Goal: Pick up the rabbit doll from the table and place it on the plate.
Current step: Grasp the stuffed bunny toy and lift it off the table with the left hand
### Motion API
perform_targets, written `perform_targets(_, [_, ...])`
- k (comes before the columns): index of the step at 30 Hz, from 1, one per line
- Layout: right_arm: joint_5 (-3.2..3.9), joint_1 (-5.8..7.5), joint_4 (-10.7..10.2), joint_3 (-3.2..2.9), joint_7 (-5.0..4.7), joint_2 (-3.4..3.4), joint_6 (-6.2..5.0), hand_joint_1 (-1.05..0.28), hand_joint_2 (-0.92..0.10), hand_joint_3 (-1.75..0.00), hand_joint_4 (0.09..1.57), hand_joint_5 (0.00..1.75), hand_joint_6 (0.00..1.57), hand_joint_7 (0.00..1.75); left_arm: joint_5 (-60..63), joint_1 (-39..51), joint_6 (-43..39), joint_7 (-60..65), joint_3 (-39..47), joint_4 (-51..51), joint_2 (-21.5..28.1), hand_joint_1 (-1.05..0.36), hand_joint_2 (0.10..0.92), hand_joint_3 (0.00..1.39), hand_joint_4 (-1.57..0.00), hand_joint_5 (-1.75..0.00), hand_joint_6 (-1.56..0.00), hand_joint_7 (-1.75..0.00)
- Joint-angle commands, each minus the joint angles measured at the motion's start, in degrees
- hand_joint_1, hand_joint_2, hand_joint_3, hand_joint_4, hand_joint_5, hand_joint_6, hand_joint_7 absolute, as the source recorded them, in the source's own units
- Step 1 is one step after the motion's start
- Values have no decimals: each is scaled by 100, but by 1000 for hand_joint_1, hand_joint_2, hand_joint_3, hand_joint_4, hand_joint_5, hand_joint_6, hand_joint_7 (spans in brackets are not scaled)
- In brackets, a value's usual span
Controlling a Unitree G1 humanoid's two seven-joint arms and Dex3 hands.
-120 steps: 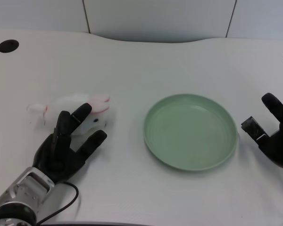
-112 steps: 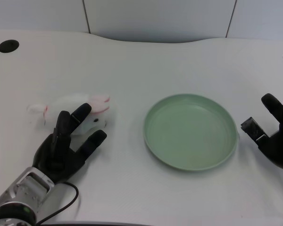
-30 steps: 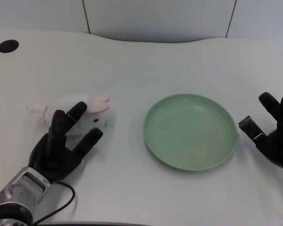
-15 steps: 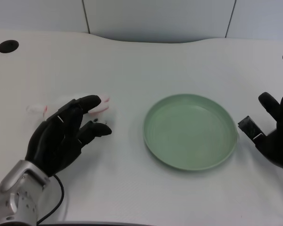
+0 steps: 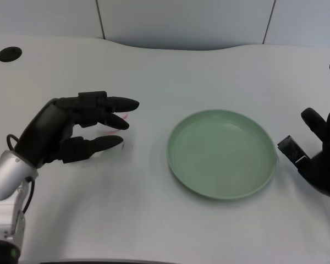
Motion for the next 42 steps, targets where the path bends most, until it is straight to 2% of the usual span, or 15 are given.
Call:
perform_targets(1, [-8,29,-65,-35,-29,-84,1,-648,-921,-330,585,1746,504,1746,334,-330,-662,323,-132,499,336,-716,921,104,-495,-526,-651,-24])
perform_targets(2, [-15,28,-57,-32,-30,-87,-8,-649,-921,-330,585,1746,504,1746,847,-552,-933,744,-247,729,556,-717,921,105,-496,-520,-650,-22])
perform_targets(4, [-14,24,-44,-34,-20,-91,-7,-649,-921,-321,594,1746,515,1746,1781,-950,-1362,1589,-493,1179,925,-754,921,122,-442,-355,-554,-6])
perform_targets(6, [-12,23,-40,-36,-15,-92,-4,-648,-921,-318,597,1746,519,1746,2190,-1135,-1587,2094,-659,1485,1063,-763,921,128,-423,-304,-522,-1])
perform_targets(7, [-16,24,-40,-33,-28,-93,-1,-648,-921,-317,598,1746,520,1746,2719,-1449,-1417,2688,-946,1842,1201,-764,921,129,-422,-295,-518,-1])
perform_targets(8, [-19,26,-40,-32,-37,-94,1,-651,-921,-309,600,1746,517,1744,3128,-1696,-1293,3172,-1185,2133,1307,-829,921,149,-325,-208,-431,-1])
perform_targets(10, [-14,25,-30,-35,-24,-98,3,-651,-921,-304,601,1746,516,1743,3751,-2104,-1045,4030,-1614,2640,1430,-877,921,163,-274,-146,-379,-1])
perform_targets(13, [-11,24,-25,-38,-15,-99,3,-648,-921,-305,602,1746,517,1742,4021,-2318,-1051,4643,-1947,3003,1465,-901,921,169,-257,-113,-359,-1])
perform_targets(14, [-13,38,-38,-38,-19,-103,-1,-648,-921,-305,602,1746,518,1741,4160,-2521,-678,4791,-2121,3276,1381,-903,921,170,-257,-110,-358,-1])
perform_targets(16, [-14,55,-55,-38,-25,-107,-7,-649,-921,-296,597,1746,522,1744,4309,-2785,-203,4993,-2378,3637,1272,-1013,921,239,-179,-54,-250,-2])
perform_targets(18, [-6,47,-40,-44,6,-126,9,-647,-921,-294,596,1746,523,1745,4321,-2908,179,4952,-2523,3878,1116,-1040,921,278,-99,-20,-160,-1])
perform_targets(21, [-3,42,-31,-48,20,-135,16,-643,-921,-294,596,1746,524,1745,4262,-2960,333,4948,-2647,3981,1055,-1047,921,302,-54,-4,-112,-1])
perform_targets(25, [-12,13,-20,-56,-29,-142,-42,-659,-921,-289,627,1746,566,1720,4043,-2926,993,4367,-2613,4187,733,-1048,921,299,-32,0,-48,0])
perform_targets(38, [-12,12,-19,-57,-29,-141,-43,-661,-921,-288,632,1746,588,1695,3911,-2929,1049,4316,-2703,4169,735,-1048,921,297,-26,0,-38,0])
perform_targets(42, [0,86,-124,-32,17,-94,3,-653,-921,-313,619,1746,568,1696,4104,-2709,2276,3625,-2948,4367,169,-1048,921,263,-2,0,-2,1])
